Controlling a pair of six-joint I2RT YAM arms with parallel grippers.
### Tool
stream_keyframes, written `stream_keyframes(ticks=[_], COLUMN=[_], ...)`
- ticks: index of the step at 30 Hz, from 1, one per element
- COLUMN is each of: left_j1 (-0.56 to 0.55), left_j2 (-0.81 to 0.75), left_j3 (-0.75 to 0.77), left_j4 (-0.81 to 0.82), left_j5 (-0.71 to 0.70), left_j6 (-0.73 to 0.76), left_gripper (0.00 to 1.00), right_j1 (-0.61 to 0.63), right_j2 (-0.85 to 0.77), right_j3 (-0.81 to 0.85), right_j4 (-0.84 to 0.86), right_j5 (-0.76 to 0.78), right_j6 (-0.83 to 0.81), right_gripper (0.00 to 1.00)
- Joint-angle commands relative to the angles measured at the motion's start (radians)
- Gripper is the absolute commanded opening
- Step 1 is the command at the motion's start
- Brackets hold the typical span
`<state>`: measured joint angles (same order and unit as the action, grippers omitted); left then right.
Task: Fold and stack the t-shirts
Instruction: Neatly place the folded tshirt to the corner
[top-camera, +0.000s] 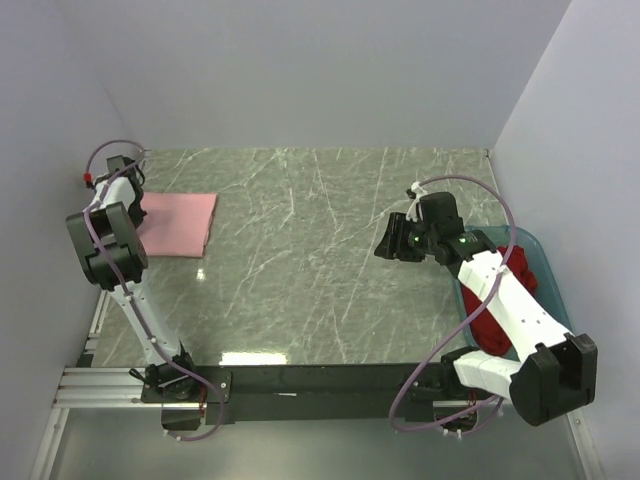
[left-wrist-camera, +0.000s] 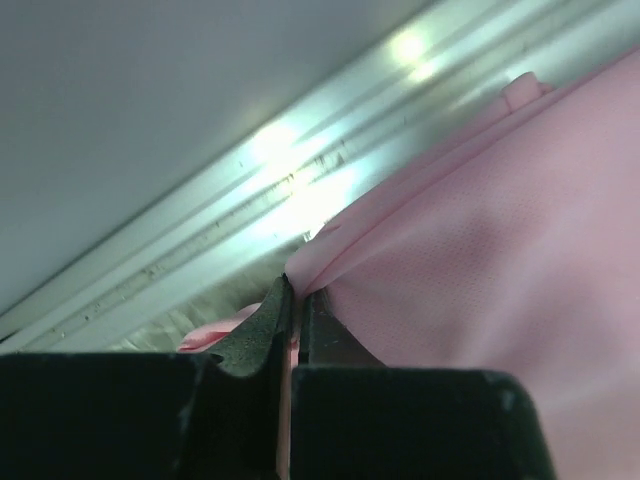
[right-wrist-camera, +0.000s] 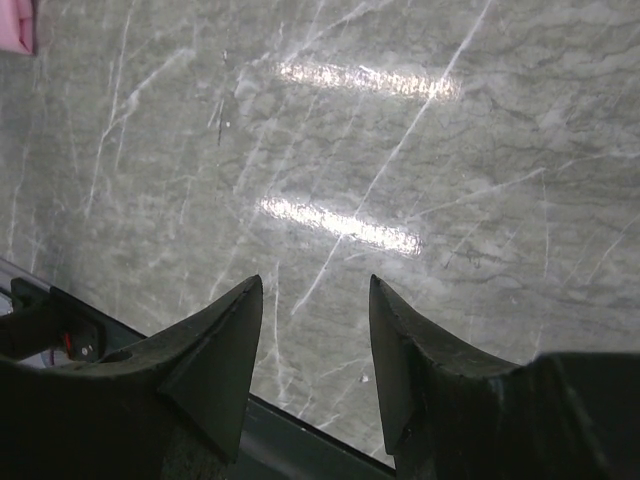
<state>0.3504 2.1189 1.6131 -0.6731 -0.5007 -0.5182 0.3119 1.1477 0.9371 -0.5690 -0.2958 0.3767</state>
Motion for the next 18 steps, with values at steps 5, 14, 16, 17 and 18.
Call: stream_keyframes(ticks=[5, 14, 16, 17, 18], left_j1=[0.029, 0.027, 0.027, 0.027, 0.025], left_j2=[-0.025, -0.206, -0.279, -0.310, -0.379], left_j3=[0.067, -0.024, -0.057, -0.079, -0.108], left_j4=[0.033, 0.027, 0.011, 0.010, 0.027], left_j5=[-0.030, 0.016, 0.049, 0.103, 0.141], left_j6=[-0.036, -0.060, -0.094, -0.111, -0.124], left_gripper=[0.22, 0.75, 0.76, 0.77, 0.78], right_j1=[0.006, 0.006, 0.007, 0.007, 0.007], right_j2=[0.010, -0.042, -0.058, -0.063, -0.083], right_j3=[0.037, 0.006, -0.007, -0.012, -0.021], right_j4=[0.001, 0.034, 0.044, 0.049, 0.061], right_j5=[-0.009, -0.035, -0.049, -0.054, -0.057], right_j6=[0.010, 0.011, 0.014, 0.017, 0.019], right_gripper=[0.54, 0.52, 0.52, 0.52, 0.52])
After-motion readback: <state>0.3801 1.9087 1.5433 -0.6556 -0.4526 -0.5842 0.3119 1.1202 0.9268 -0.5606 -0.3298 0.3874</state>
